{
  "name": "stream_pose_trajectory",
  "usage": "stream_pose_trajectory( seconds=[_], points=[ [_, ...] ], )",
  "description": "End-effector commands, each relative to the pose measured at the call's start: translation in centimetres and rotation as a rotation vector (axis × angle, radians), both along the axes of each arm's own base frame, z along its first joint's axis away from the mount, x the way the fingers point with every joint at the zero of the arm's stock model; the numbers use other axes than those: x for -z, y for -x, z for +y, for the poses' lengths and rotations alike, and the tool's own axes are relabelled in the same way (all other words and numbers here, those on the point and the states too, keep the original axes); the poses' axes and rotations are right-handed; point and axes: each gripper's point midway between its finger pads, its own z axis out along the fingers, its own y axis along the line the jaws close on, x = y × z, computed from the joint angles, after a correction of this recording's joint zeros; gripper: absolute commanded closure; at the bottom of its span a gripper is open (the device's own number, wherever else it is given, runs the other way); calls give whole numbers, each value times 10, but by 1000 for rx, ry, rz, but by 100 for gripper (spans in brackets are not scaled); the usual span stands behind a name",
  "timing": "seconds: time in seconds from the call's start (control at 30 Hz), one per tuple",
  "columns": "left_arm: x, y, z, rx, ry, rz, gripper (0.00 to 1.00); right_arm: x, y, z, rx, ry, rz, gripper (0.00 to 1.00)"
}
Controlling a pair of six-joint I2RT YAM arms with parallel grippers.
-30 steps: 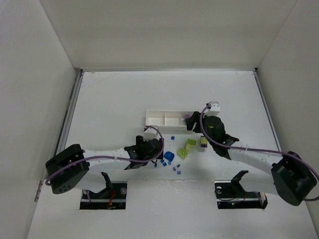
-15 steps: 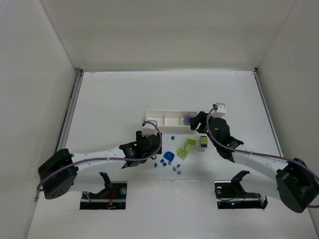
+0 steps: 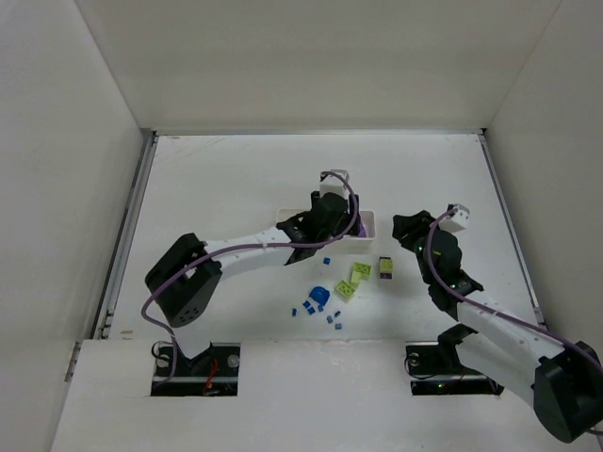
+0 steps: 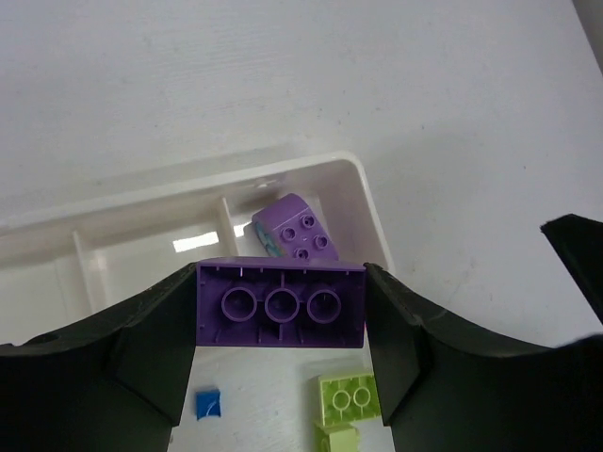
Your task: Sort the legos into containers by color
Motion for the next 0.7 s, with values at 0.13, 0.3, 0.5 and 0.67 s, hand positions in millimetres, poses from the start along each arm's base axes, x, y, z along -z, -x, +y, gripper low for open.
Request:
stream_pose_trajectory(
  seconds=[0.13,0.3,0.5,0.67],
  points=[
    [-12,-9,-68,181,-7,-73,60,-12,3,-18,82,-50,-55,45],
    [-5,-12,-81,223,-47,-102,59,-15,7,-27,110,-61,-72,45],
    [14,-17,-83,241,-102,-104,55,-17,12,-42,164,-87,-94,43],
    [23,-24,-85,278,-124,-126,54,-17,12,-42,166,-90,-92,42]
  ],
)
